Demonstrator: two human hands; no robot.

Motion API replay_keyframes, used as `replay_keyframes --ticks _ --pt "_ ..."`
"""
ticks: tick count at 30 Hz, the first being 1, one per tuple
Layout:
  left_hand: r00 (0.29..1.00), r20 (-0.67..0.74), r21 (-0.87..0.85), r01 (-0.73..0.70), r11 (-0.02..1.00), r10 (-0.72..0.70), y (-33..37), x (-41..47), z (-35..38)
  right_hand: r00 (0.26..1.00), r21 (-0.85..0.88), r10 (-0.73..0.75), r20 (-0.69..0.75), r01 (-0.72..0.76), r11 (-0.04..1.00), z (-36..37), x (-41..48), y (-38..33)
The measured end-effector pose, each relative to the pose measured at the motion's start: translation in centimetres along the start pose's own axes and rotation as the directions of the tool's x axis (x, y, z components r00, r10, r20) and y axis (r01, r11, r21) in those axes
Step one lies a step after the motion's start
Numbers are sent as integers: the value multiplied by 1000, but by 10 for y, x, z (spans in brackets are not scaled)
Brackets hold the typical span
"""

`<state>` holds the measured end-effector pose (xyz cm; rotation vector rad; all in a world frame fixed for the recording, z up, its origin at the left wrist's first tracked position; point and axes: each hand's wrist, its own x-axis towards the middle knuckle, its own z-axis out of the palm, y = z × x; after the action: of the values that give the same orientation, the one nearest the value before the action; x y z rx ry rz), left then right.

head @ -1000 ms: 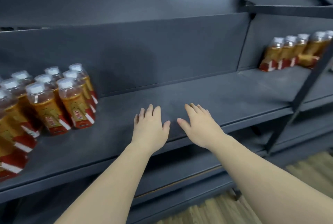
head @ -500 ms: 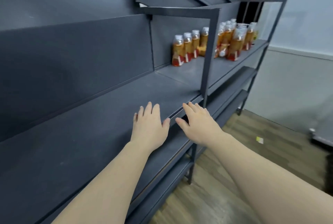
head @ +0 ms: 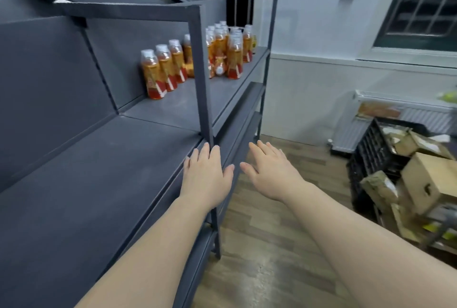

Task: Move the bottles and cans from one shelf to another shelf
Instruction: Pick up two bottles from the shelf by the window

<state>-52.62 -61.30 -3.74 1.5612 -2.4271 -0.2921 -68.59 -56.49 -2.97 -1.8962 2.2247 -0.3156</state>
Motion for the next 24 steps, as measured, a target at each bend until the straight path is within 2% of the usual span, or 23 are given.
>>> replay_keyframes --ticks 7,24 --pt "996 50 0 -76 997 76 46 52 27 996 5 89 -5 -89 996 -10 26 63" --pt "1000 6 49 -14 999 13 152 167 47 999 39 16 -29 -15 999 -57 122 193"
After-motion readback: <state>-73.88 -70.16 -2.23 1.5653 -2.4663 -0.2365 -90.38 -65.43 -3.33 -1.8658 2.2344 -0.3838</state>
